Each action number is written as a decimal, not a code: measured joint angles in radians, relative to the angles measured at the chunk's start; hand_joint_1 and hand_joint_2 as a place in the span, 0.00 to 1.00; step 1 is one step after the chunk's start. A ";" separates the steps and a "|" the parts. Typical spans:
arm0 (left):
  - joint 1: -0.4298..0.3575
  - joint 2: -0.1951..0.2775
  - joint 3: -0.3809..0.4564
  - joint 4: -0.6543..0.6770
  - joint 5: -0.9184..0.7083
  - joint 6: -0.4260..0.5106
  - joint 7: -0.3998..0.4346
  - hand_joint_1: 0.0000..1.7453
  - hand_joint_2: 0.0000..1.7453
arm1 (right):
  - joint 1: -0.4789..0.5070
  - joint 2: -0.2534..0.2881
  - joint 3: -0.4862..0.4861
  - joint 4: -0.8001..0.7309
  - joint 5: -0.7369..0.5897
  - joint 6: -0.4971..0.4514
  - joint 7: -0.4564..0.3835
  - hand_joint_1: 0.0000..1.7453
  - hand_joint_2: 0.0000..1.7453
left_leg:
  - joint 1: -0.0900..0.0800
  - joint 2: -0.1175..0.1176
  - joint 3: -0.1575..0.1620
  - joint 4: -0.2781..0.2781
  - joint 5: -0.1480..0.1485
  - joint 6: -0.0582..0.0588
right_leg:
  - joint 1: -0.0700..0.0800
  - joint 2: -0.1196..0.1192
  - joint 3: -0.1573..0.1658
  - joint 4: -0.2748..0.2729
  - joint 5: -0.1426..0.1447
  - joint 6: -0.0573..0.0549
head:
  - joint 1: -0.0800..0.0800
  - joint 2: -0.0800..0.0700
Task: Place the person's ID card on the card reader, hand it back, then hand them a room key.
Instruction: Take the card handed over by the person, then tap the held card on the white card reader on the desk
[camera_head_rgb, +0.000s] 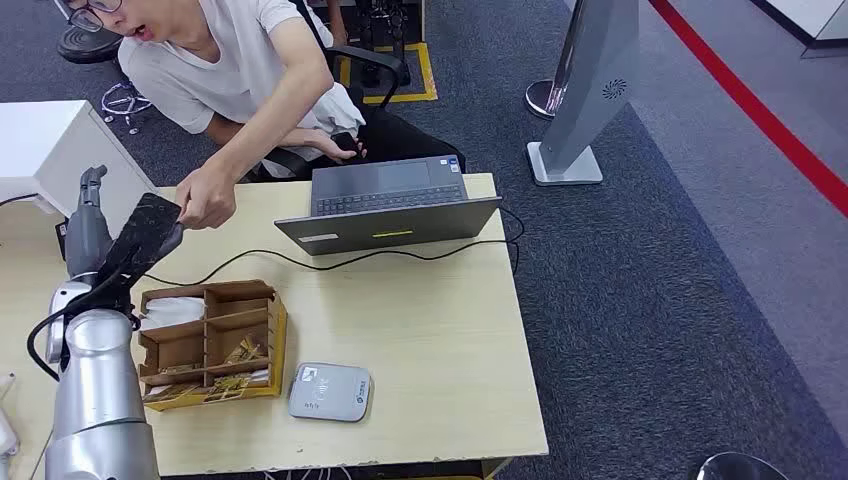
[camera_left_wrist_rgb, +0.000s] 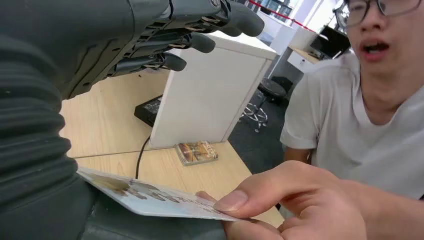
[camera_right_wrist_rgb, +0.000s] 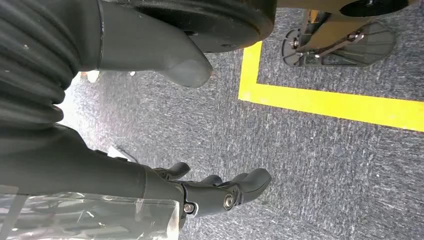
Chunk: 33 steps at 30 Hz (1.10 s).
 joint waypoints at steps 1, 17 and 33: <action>-0.002 0.001 -0.007 0.002 -0.009 -0.002 0.007 0.00 1.00 | 0.000 0.000 0.000 0.000 0.001 0.000 0.002 0.00 1.00 | 0.000 0.000 0.000 0.000 0.000 0.000 | 0.000 0.000 0.000 0.000 0.000 0.000 | 0.000 0.000; -0.168 0.076 -0.291 0.271 -0.254 -0.060 0.228 1.00 1.00 | 0.003 -0.001 0.025 -0.001 0.042 0.020 0.043 0.00 1.00 | 0.000 0.000 -0.001 0.000 0.000 0.000 | 0.000 0.001 -0.001 0.000 0.000 0.000 | 0.000 0.000; -0.223 0.136 -0.441 0.400 -0.339 -0.068 0.334 1.00 1.00 | 0.009 -0.004 0.046 -0.002 0.064 0.030 0.066 0.00 1.00 | 0.000 0.000 -0.001 0.000 0.000 0.000 | 0.000 0.001 -0.001 0.001 0.000 0.000 | 0.000 0.000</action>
